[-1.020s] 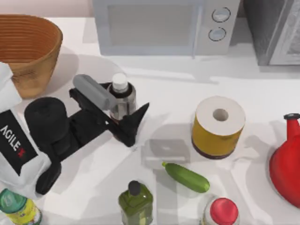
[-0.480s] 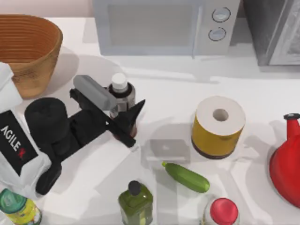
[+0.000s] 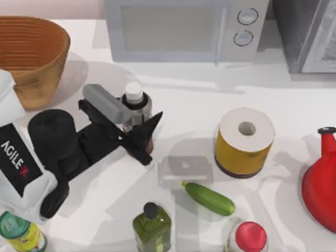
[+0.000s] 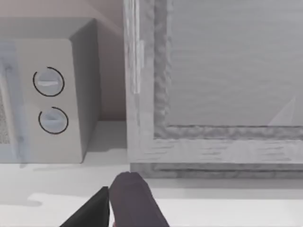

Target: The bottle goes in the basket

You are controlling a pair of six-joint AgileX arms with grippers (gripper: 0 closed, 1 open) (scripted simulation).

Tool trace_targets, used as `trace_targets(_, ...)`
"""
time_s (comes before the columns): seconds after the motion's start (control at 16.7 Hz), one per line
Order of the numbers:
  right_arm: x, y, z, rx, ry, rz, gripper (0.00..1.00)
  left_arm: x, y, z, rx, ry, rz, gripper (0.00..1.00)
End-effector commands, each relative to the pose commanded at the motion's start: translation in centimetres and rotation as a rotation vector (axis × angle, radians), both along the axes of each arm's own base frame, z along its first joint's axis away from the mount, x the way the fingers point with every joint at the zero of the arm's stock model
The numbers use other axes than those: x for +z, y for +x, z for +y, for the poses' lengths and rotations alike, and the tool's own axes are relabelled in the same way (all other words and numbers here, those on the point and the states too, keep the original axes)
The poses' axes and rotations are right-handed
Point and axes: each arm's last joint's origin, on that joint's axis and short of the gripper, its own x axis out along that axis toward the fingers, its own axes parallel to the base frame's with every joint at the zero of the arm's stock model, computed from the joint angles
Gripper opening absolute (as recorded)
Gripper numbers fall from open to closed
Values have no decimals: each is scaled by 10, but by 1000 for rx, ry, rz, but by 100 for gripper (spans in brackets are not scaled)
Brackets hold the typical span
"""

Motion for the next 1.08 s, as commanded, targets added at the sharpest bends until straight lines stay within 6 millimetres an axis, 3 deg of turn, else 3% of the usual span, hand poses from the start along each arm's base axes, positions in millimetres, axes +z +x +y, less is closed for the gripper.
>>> trace_targets(0.3, 0, 0, 0, 0, 0, 0, 100, 12, 14, -5, 22, -4, -21, 0)
trace_targets(0.42, 0, 0, 0, 0, 0, 0, 100, 33, 34, -5, 69, -9, -51, 0)
trace_targets(0.6, 0, 0, 0, 0, 0, 0, 100, 83, 69, 6, 188, -12, -89, 0)
trace_targets(0.84, 0, 0, 0, 0, 0, 0, 100, 166, 93, 58, 416, 0, -80, 0)
trace_targets(1.08, 0, 0, 0, 0, 0, 0, 100, 223, 78, 127, 668, 10, -20, 0)
